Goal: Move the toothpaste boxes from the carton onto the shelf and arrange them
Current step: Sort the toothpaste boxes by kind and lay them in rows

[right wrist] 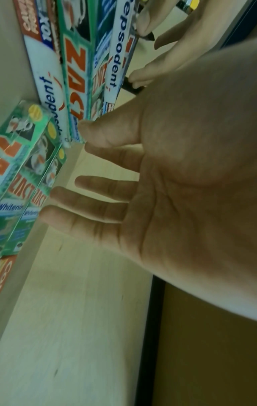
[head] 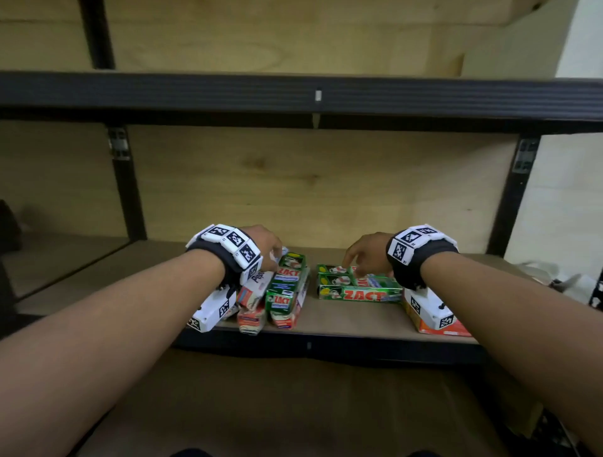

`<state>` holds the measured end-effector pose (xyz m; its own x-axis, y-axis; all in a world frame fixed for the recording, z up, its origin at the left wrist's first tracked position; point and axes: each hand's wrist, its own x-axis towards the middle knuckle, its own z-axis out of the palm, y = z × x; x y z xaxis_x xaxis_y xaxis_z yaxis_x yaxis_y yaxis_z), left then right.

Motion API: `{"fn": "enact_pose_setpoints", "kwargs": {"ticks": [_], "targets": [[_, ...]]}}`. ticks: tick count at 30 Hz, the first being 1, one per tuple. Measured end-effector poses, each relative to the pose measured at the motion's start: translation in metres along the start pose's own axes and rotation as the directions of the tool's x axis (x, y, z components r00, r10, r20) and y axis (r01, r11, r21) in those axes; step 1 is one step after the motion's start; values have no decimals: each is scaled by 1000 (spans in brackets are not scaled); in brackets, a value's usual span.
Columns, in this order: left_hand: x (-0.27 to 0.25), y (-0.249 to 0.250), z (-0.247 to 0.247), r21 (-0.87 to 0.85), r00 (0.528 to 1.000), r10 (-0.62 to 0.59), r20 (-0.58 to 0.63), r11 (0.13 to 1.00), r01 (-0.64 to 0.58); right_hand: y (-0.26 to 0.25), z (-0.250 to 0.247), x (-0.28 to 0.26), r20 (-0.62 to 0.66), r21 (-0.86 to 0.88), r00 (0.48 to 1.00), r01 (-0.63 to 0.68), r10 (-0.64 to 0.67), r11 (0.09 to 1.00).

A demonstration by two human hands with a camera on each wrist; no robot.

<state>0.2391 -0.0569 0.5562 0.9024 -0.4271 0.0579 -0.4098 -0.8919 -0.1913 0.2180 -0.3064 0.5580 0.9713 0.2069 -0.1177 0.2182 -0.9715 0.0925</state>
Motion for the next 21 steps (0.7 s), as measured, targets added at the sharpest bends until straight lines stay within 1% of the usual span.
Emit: {"fn": "enact_pose_setpoints", "kwargs": {"ticks": [3,6,8,11,14,17,21], "targets": [[-20,-26,-1,-11,998,-60,20,998,60,-24,-10,-1,-2,10,999,34,-34,999],[-38,-52,2,-56,995,-104,5,993,104,-49,-18,0,-6,73,998,62,-62,995],[-49,-65,8,-89,993,-115,10,989,115,-65,-20,3,-5,107,997,71,-71,992],[-60,-82,20,-108,991,-128,50,985,133,-92,-17,4,26,132,997,71,-75,989],[-66,-91,33,-132,988,-125,95,982,137,-112,-7,9,73,163,995,56,-69,985],[-69,-95,42,-157,990,-108,90,980,121,-127,8,15,95,169,993,50,-67,984],[-66,-95,46,-125,991,-110,76,985,119,-135,19,18,88,312,996,-7,-21,950]]}}
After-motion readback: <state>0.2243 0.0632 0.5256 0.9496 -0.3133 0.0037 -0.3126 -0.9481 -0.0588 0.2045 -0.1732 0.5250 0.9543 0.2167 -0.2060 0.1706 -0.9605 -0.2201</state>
